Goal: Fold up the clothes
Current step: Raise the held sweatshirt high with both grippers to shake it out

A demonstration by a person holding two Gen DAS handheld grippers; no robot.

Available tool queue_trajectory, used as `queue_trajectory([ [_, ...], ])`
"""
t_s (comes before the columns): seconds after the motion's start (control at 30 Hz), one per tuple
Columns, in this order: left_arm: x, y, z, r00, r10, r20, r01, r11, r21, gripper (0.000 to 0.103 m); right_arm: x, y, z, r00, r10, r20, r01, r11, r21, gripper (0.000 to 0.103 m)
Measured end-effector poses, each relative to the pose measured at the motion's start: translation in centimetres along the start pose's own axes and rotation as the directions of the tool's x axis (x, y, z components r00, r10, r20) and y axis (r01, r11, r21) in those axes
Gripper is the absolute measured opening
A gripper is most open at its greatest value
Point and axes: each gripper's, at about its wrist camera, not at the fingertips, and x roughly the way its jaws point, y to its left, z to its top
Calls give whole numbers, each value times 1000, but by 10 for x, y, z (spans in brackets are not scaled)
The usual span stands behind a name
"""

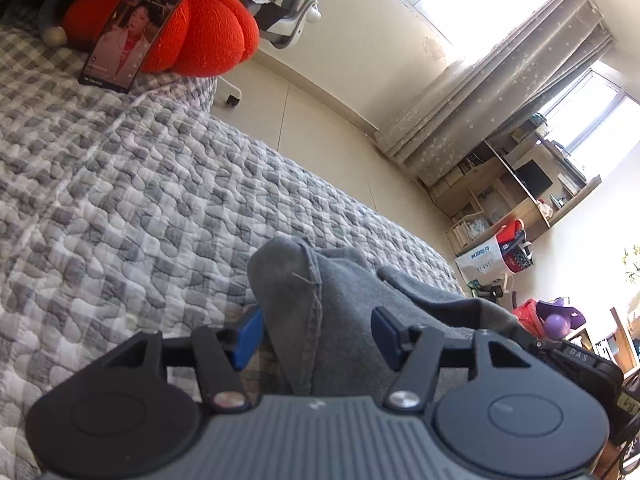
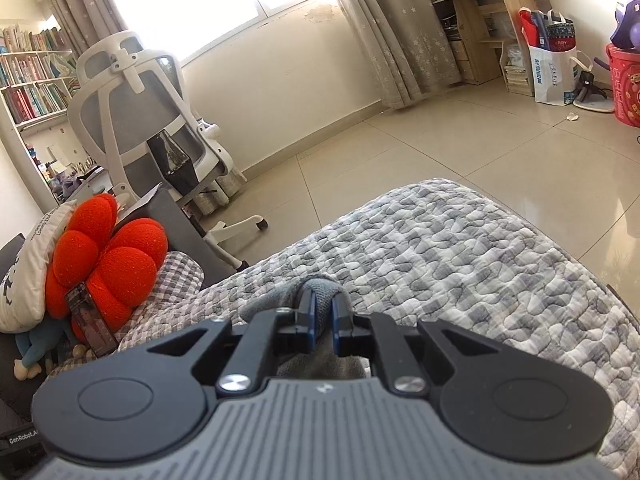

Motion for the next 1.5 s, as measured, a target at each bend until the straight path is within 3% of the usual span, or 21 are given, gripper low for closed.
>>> queue_trajectory([
  [0.1, 9, -6, -6, 999, 4, -33, -3, 1000, 18, 54, -1, -3, 0, 1000, -20, 5, 20, 1000, 5, 9],
  [0.13, 10, -8, -7, 999, -4, -41, 5, 1000, 22, 38, 0, -4, 0, 1000, -22, 2, 22, 1000, 7, 9],
  [0.17, 11, -10, -8, 999, -17, -50, 18, 1000, 24, 17, 0, -4, 1, 1000, -22, -1, 22, 1000, 10, 10],
  [0.2, 12, -12, -8, 998, -19, -54, 21, 999, 27, 12, 0, -4, 1, 1000, -21, -2, 21, 1000, 9, 10],
  [0.4, -13, -30, -9, 996, 21, 83, -29, 995, 91, 7, -8, 0, 2, 1000, -8, 26, 8, 1000, 2, 10],
  [0.6, -52, -46, -5, 971, -6, 239, -27, 991, 135, 6, -31, 11, 12, 996, 47, 79, -46, 999, -18, 10],
  [0.7, -76, -57, -6, 942, -28, 334, -28, 986, 164, 6, -48, 19, 16, 990, 65, 128, -60, 997, -41, 10],
  [0.9, -122, -72, -9, 863, -47, 504, -65, 977, 203, 6, -73, 27, 18, 978, 92, 186, -85, 995, -43, 9],
  [1.13, -155, -85, -4, 794, -63, 605, -91, 971, 220, 6, -95, 44, 26, 961, 130, 245, -114, 990, -80, 9],
  [1.37, -190, -118, 17, 721, -137, 679, -83, 956, 281, 6, -107, 61, 42, 937, 168, 308, -134, 983, -128, 9],
  [1.5, -205, -137, 29, 690, -169, 703, -80, 949, 306, 6, -115, 67, 58, 916, 198, 349, -161, 978, -133, 9],
])
